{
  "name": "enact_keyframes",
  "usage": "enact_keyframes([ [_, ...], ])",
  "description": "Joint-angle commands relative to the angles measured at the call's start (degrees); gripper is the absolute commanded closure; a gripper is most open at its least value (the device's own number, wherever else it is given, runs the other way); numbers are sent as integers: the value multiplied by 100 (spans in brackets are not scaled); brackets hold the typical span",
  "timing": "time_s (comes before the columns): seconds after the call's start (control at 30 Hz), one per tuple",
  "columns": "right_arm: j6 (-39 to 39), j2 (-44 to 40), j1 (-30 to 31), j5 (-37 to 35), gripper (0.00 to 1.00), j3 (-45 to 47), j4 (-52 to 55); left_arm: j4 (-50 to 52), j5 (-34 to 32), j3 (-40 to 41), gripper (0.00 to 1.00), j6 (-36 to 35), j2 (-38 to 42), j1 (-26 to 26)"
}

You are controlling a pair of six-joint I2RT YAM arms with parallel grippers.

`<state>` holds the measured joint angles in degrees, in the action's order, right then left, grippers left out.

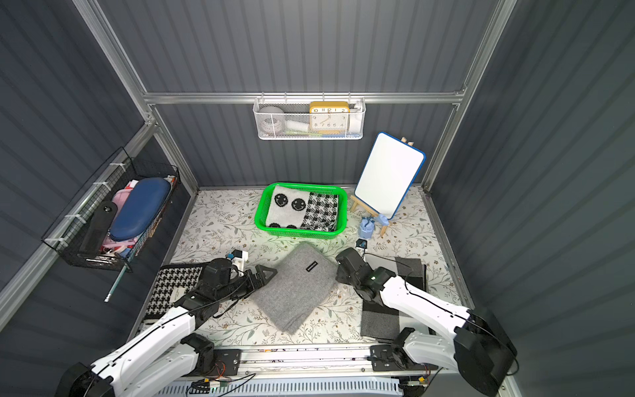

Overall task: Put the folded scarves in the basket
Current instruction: Adjust the scarf at the center of the board.

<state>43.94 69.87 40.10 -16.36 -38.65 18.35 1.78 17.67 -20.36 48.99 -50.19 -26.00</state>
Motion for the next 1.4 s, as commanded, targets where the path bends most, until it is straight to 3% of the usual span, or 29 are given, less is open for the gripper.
enact_keyframes([
  [0.0, -356, 544, -75, 425, 37, -208, -359, 309, -114, 171, 1, 145, 209, -28],
  [0.3, -479, 1742, -151, 868, 42, -582, -302, 995, -462, 269, 1, 143, 379, -29],
  [0.47, -278, 1620, -151, 894, 62, -335, -224, 906, -454, 340, 1, 141, 196, -35],
  [0.57, 12, 1273, -141, 897, 85, 58, -257, 848, -524, 325, 1, 150, 35, -36],
  [0.7, 397, 815, 71, 1042, 99, 547, -338, 487, -543, 296, 1, 80, -112, -29],
  [0.93, 1345, 5, 1383, 67, 97, 973, 102, -277, -497, -135, 1, -158, -1091, -28],
  [1.07, 1951, -822, 1817, -178, 95, 1273, 379, -345, -384, -425, 1, -205, -1874, -29],
  [1.23, 2228, -1777, 2184, -338, 72, 1598, 400, -512, -261, -1188, 1, -648, -2731, -33],
  [1.37, 2197, -2270, 2213, -659, 59, 1569, 937, -294, -463, -1506, 1, -733, -2544, -29],
])
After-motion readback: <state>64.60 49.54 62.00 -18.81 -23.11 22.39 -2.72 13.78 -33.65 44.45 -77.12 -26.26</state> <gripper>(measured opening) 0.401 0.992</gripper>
